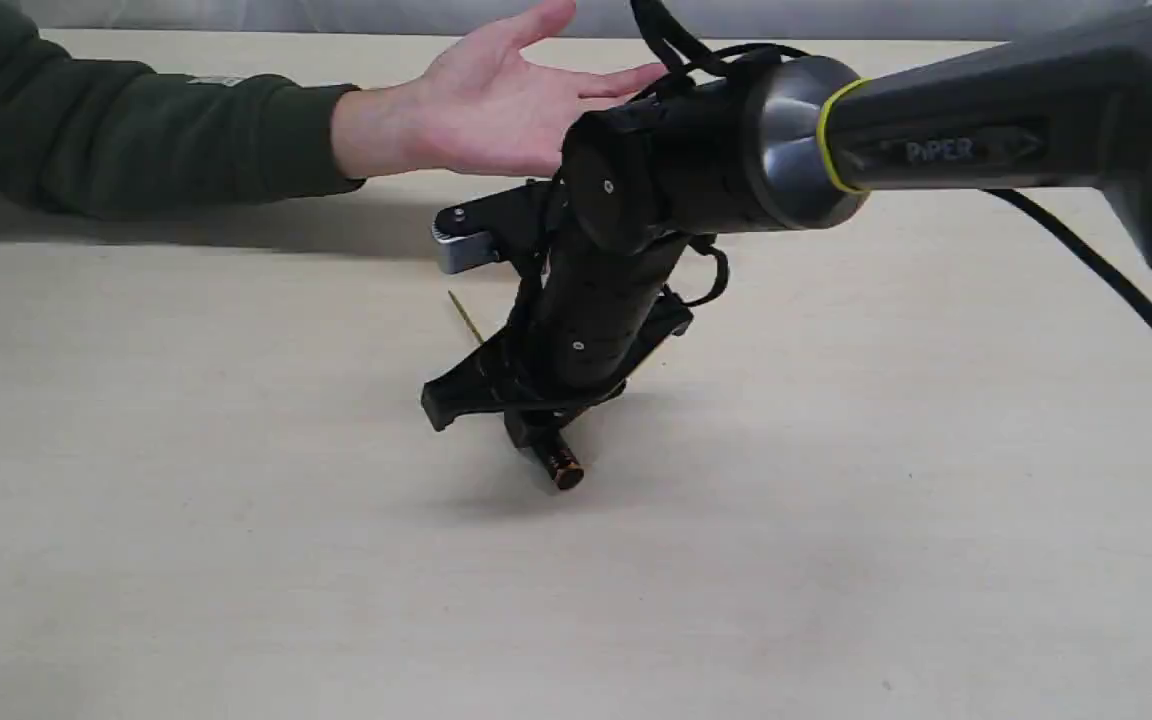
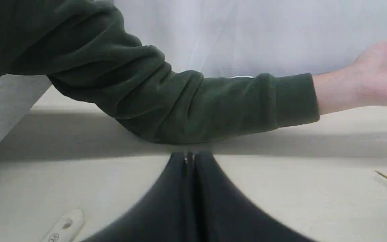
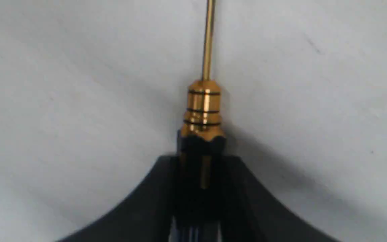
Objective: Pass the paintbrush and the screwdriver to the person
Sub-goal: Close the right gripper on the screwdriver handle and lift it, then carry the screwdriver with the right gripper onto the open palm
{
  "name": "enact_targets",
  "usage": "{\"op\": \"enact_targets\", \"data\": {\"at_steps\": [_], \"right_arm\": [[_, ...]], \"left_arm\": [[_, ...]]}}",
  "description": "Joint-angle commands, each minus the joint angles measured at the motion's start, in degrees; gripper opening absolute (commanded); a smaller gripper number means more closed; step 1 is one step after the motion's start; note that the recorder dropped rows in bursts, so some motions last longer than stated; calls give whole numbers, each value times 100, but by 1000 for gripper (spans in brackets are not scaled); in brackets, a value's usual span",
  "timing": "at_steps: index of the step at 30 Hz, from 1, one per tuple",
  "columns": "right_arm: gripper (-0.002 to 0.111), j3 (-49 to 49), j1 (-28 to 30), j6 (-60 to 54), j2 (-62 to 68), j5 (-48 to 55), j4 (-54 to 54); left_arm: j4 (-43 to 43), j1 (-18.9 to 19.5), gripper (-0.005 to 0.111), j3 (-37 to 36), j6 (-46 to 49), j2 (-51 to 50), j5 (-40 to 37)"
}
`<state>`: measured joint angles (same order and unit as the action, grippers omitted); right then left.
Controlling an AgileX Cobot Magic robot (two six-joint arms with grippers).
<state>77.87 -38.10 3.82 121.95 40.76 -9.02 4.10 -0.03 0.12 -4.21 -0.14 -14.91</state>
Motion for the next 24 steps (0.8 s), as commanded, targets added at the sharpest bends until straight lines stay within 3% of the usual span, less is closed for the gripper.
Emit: {"op": "enact_targets", "data": {"at_steps": [1, 10, 19, 24], "right_arm": [[4, -96, 1, -87, 71, 349, 314], [4, -482, -26, -500, -672, 215, 107], [4, -1172, -730, -591, -2097, -544, 135], [4, -1149, -776, -300, -2534, -847, 429]], "left_arm": [[-4, -37, 0, -12, -12, 14, 61], [-4, -37, 0, -12, -12, 14, 61], [-25, -37, 0, -12, -12, 14, 57], [-25, -37, 0, -12, -12, 14, 57]]}}
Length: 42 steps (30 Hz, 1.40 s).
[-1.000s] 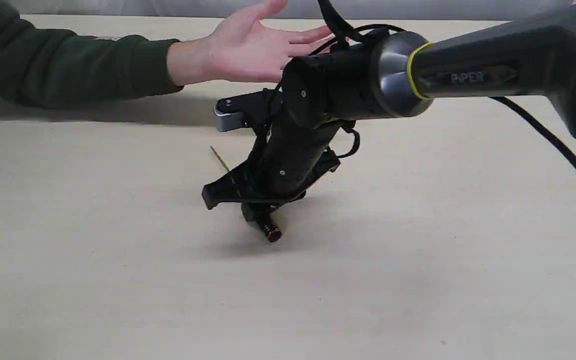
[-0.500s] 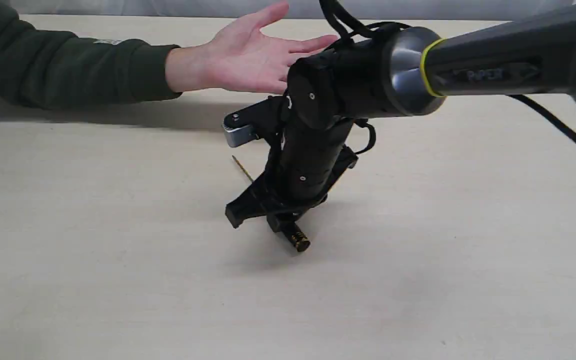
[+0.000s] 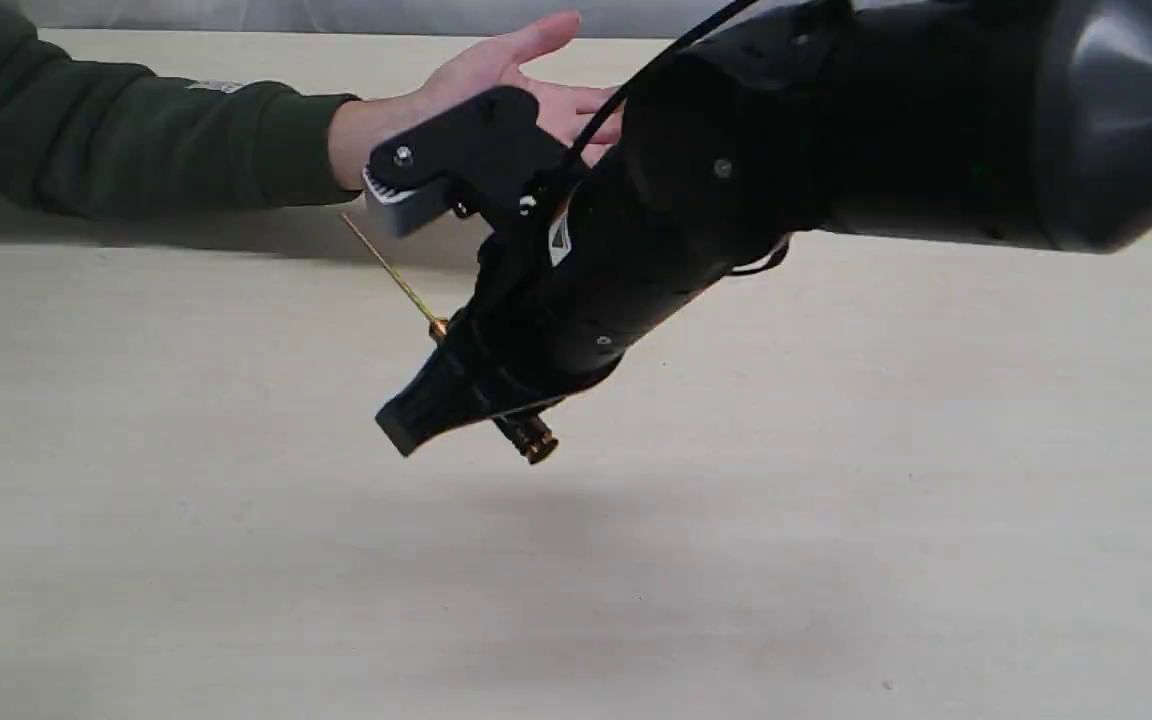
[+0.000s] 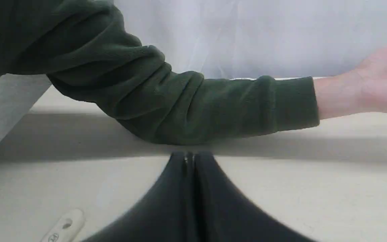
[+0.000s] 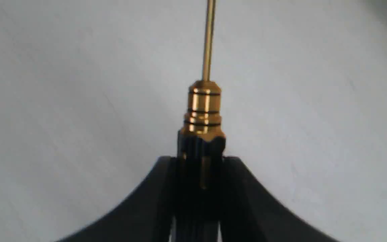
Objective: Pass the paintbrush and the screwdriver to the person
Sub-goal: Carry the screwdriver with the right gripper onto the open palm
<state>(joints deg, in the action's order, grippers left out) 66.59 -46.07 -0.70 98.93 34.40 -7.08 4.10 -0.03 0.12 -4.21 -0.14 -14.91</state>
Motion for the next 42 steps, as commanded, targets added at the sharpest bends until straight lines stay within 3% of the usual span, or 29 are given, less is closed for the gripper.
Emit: {"op": "enact_targets", "data": {"at_steps": [1, 11, 23, 34, 42], "right_arm": [[4, 13, 23, 272, -263, -198, 377], [4, 890, 213, 1949, -268, -95, 2503], [4, 1873, 999, 1830, 547, 369, 2648], [4, 3136, 1148, 1787, 1820, 842, 2735], [5, 3530, 1225, 1787, 2171, 896, 2753]], "left_arm": [[-25, -37, 0, -12, -12, 14, 57], [-25, -37, 0, -12, -12, 14, 57], [-12, -37, 0, -12, -12, 14, 73], [-1, -37, 0, -12, -12, 14, 62], [-13, -37, 0, -12, -12, 14, 62]]}}
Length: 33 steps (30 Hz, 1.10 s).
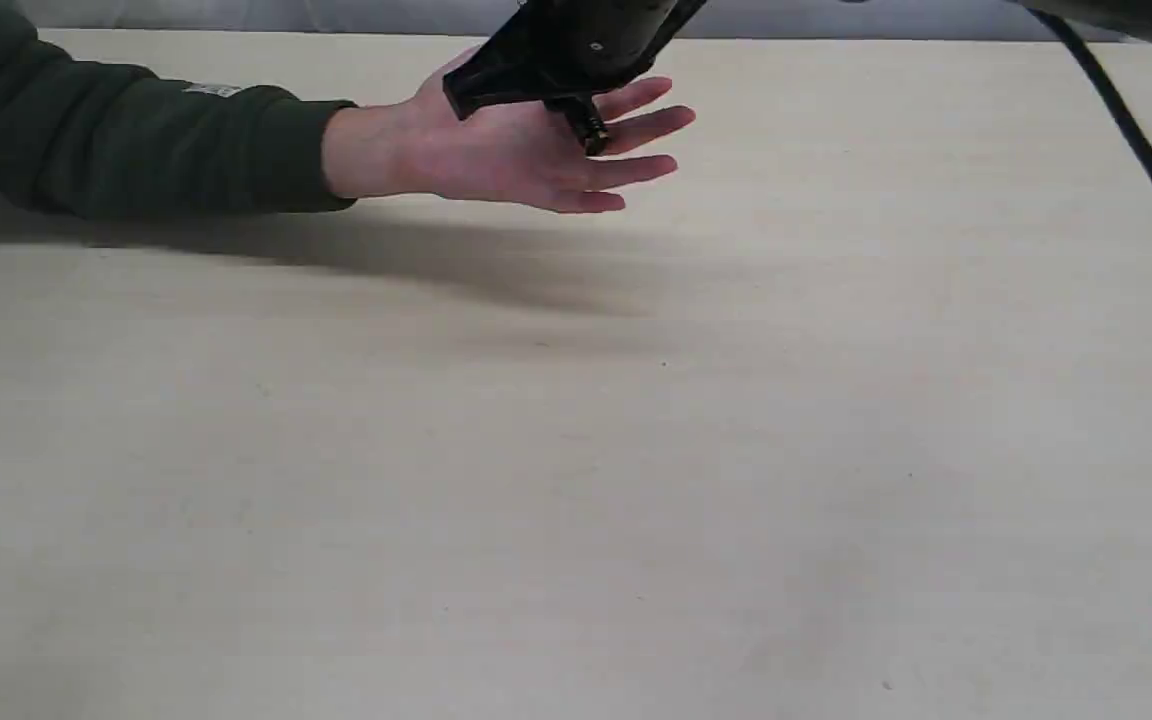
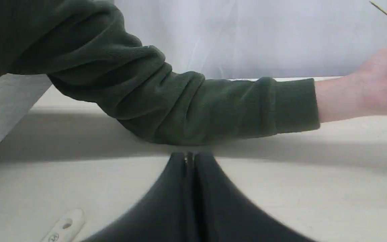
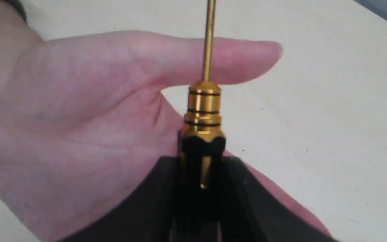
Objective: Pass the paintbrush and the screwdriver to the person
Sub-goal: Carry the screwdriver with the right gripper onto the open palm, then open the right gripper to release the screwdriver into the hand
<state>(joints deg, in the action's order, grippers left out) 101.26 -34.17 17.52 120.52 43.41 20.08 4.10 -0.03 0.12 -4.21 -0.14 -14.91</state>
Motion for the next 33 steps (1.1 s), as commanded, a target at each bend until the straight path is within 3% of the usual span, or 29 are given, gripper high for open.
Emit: {"op": "enact_targets", "data": {"at_steps": [1, 3, 8, 13, 23, 33], "right_arm": [[5, 64, 36, -35, 12, -23, 38], [9, 64, 36, -35, 12, -21, 38], [34, 64, 36, -35, -8, 35, 20], [51, 64, 36, -35, -14, 60, 15], [53, -161, 36, -35, -675, 71, 15], [53, -2060, 13, 13, -2450, -568, -4]], "left_arm": [[-13, -37, 0, -12, -12, 14, 62], [-13, -37, 0, -12, -12, 14, 62], [-13, -37, 0, -12, -12, 14, 62], [-28, -37, 0, -12, -12, 14, 57], [-28, -37, 0, -12, -12, 14, 57], [-28, -37, 0, -12, -12, 14, 57]]}}
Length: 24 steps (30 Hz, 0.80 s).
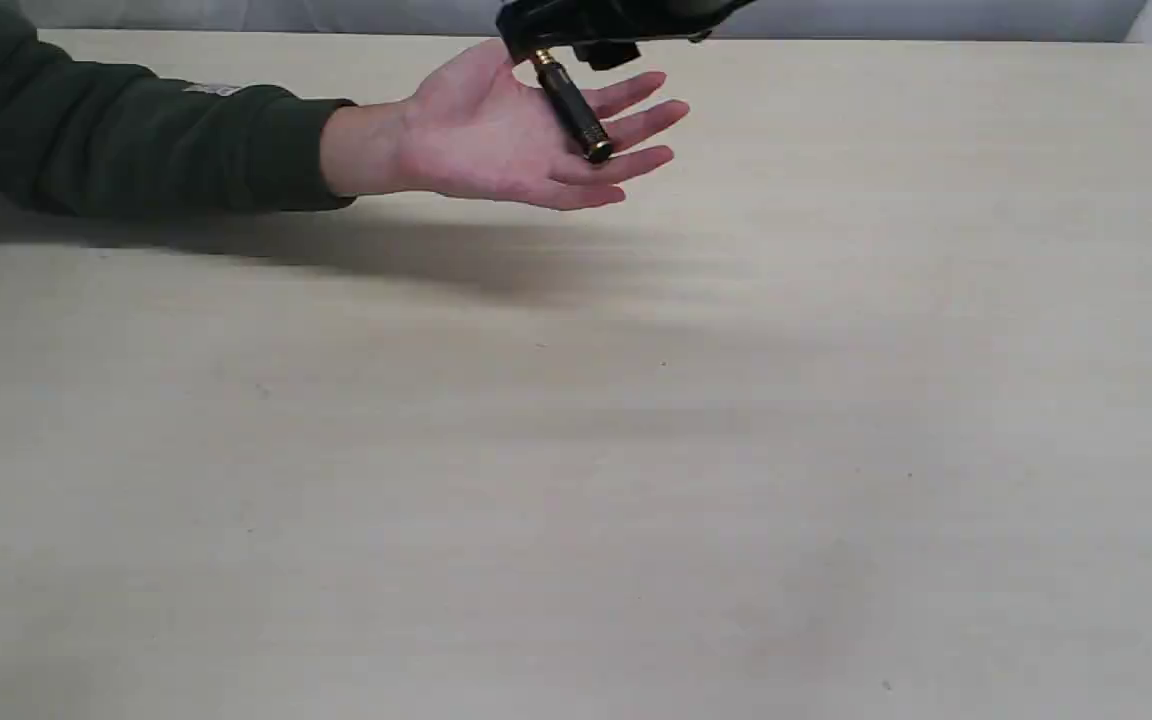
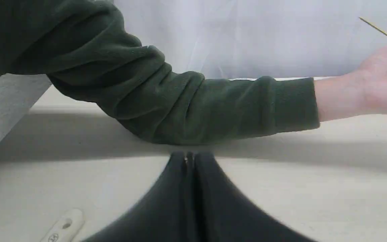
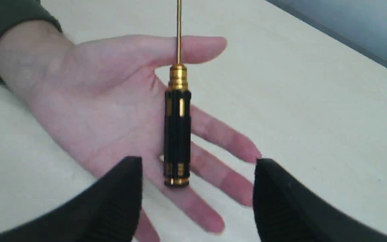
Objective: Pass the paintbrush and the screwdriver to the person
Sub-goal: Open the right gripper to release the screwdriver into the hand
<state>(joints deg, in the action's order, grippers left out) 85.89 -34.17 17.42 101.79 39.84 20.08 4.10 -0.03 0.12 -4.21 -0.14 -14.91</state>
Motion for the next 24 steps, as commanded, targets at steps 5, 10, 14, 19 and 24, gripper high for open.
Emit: {"op": "enact_targets", "data": {"at_steps": [5, 10, 14, 19, 24], "right_arm": [[43, -1643, 10, 238, -1794, -452, -15], [23, -2739, 10, 442, -3162, -819, -244], [7, -3614, 10, 442, -4392, -1106, -449], [4, -4474, 10, 442, -5666, -1368, -765], [4, -5234, 10, 442, -6713, -1521, -1071]], "left_arm": [[-28, -37, 0, -12, -12, 14, 57], [-5, -37, 0, -12, -12, 14, 63], [-5, -37, 0, -12, -12, 14, 63], [-5, -37, 0, -12, -12, 14, 63], [-5, -37, 0, -12, -12, 14, 63]]}}
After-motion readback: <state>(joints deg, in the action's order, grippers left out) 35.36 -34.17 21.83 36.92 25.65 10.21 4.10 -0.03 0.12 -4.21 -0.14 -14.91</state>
